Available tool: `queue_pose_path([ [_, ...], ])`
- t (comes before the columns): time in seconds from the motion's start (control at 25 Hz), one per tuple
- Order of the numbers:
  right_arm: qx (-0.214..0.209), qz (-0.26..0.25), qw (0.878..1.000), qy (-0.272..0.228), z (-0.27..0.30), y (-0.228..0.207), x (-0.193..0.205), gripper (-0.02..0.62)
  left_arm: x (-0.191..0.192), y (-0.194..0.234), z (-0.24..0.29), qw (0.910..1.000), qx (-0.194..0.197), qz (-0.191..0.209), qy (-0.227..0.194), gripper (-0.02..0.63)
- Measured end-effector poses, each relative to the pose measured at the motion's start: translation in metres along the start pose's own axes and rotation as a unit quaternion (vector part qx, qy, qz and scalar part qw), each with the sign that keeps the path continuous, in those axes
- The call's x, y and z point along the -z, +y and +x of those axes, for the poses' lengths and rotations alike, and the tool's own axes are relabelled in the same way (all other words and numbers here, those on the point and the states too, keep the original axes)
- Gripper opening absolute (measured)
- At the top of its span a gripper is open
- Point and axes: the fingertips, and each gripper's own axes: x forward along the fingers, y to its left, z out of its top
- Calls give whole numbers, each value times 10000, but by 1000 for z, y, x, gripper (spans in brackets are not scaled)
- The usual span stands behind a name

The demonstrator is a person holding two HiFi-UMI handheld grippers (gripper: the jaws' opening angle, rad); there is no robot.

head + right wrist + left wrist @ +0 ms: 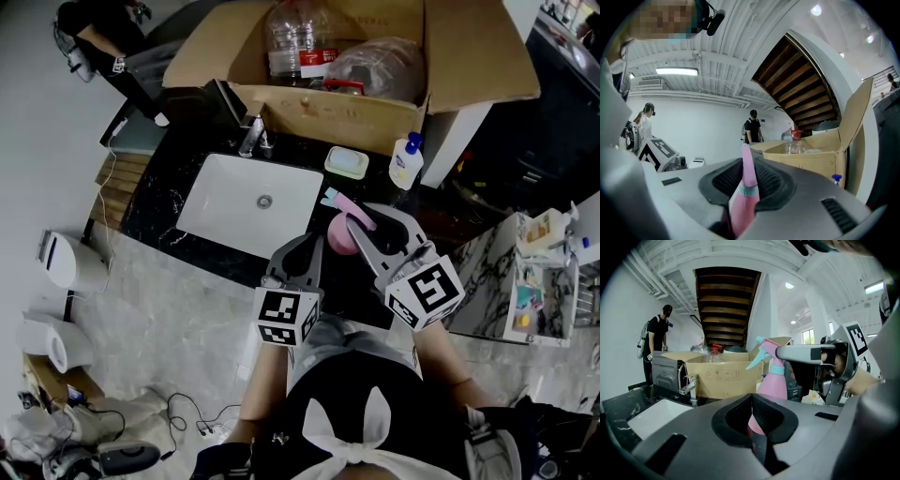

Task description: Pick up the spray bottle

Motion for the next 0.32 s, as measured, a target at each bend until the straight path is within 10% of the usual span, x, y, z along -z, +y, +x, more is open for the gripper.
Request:
queue_pose_path([
  [0.32,13,-69,10000,-19,2,4,-2,87,1,1,-3,10000,-4,-40,-40,26],
])
